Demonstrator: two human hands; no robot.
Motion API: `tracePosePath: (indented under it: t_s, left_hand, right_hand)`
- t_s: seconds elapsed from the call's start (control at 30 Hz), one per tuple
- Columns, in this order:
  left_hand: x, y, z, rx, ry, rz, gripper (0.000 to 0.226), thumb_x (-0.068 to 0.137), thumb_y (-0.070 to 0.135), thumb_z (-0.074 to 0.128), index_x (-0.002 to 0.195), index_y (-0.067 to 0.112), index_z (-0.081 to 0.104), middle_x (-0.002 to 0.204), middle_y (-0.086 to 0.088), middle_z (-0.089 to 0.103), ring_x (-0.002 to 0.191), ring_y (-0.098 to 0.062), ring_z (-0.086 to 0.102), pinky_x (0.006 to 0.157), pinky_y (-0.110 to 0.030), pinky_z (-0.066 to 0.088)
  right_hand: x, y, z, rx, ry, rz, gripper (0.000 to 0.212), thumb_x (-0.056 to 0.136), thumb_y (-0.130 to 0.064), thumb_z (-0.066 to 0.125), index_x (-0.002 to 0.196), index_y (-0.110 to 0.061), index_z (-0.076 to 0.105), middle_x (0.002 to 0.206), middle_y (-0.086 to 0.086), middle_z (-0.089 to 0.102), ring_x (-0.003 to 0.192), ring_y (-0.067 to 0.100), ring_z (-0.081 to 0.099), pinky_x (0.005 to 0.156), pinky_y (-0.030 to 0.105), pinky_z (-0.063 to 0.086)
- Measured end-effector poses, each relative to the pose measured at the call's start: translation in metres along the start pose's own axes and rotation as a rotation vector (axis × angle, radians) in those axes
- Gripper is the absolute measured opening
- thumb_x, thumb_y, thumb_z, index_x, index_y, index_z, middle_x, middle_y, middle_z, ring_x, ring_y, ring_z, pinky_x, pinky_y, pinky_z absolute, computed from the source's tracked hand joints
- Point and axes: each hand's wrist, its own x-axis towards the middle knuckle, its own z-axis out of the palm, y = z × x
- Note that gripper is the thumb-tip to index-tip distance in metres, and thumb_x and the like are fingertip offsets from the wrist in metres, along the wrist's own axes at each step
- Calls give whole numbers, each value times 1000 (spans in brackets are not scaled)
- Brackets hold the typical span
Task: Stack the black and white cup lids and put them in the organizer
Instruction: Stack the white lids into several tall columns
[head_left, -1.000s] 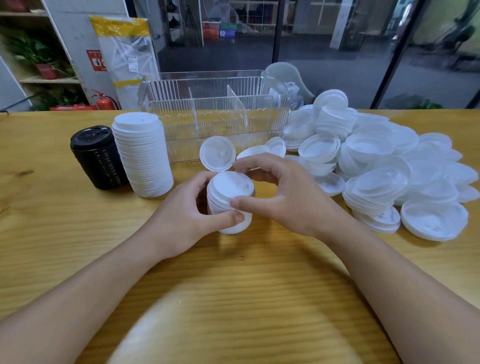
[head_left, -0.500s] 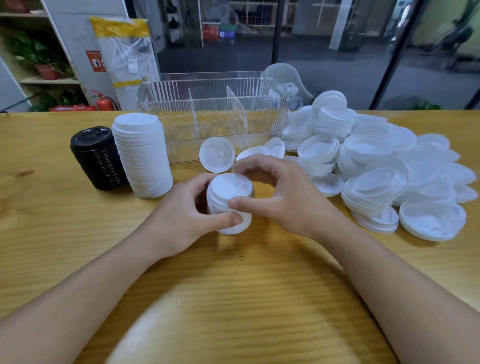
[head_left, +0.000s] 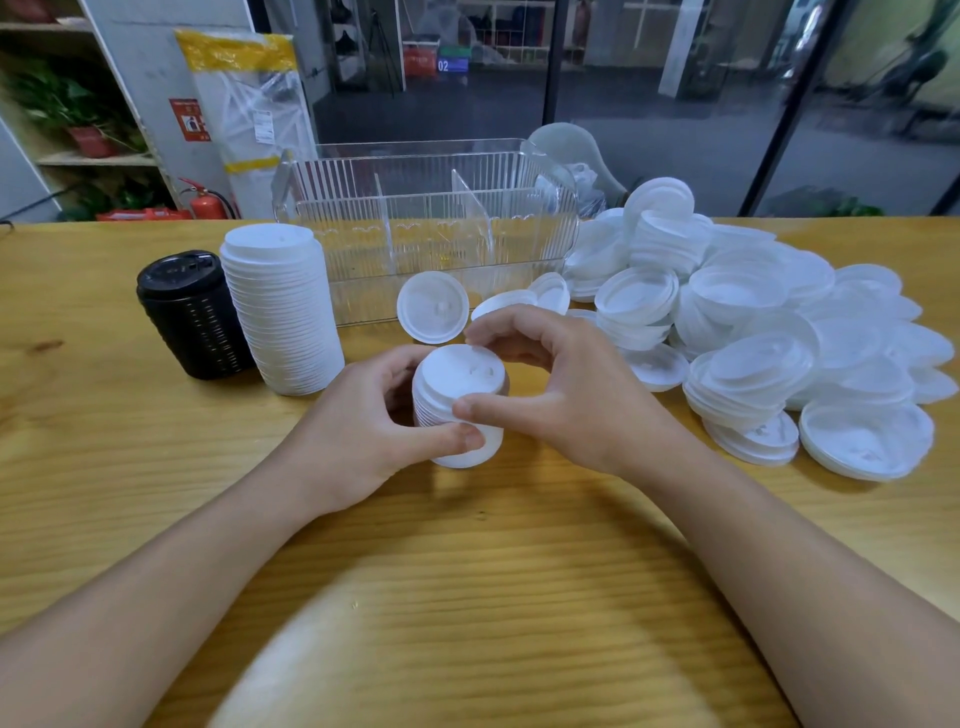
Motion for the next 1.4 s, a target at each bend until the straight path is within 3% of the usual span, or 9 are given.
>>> tracePosePath:
  t_s: [0.3,0.47,0.57,0.7,0.83,1.03,1.17,1.3,1.4]
  left_hand:
    - [-2,2,0,64,-16,-4,70,78,24,102,138,29,67,131,12,78,126,-8,72,114,-48,54]
    - [-2,3,6,54,65,31,105,68,68,95,156,53,40,154,23,57,147,1,52,126,-40,40]
    - [-3,8,20,65,88,60,98,73,73,91,156,59,38,152,27,55,142,2,54,118,-35,47]
    - [-2,10,28,73,76,28,77,81,69,79,149,52,46,129,32,64,117,3,66,91,-12,47]
    - [-1,8,24,15,46,-4,60,88,62,75,140,49,49,123,27,69,112,-1,69,88,-17,49]
    - [-2,7,21,-46,23,-36,59,91,62,72,142,46,47,123,23,69,109,0,67,84,-13,46]
    - [-2,4,19,-57,13,-48,57,97,67,71,144,48,45,128,19,69,112,-4,67,90,-24,48]
    - [-2,4,20,-49,16,-36,59,96,69,69,144,48,43,126,20,68,106,-3,66,86,-20,49]
    - [-3,5,20,-49,42,-24,60,94,68,68,144,48,44,127,23,68,107,-4,68,86,-18,49]
  right_hand:
    - [2,3,-3,166,-61,51,56,88,-29,92,138,-21,70,129,-7,76,124,8,71,109,36,56]
    - [12,23,-8,-122,125,143,45,106,-32,69,149,-38,58,113,-13,75,97,9,72,90,30,59]
    - [20,30,-4,-285,39,151,58,107,-24,64,160,-37,45,124,-18,62,89,-4,62,82,13,48]
    - [28,36,4,-401,16,172,66,105,-29,68,165,-31,39,141,-11,58,107,-1,58,100,23,47]
    - [28,43,3,-413,88,148,61,98,-26,78,153,-24,54,125,-8,63,106,5,62,101,32,55]
    - [23,40,-4,-434,191,106,18,98,-24,79,115,-24,75,101,-14,65,88,3,62,83,23,52]
    - [17,31,-8,-282,244,151,9,103,-30,75,99,-23,76,92,-10,72,77,5,67,72,21,53]
    - [13,20,-11,243,285,335,8,106,-14,69,112,-8,68,84,11,76,71,26,79,66,38,64]
    - [13,18,-17,371,291,428,21,105,-8,67,126,-8,61,84,12,79,76,29,81,68,40,65]
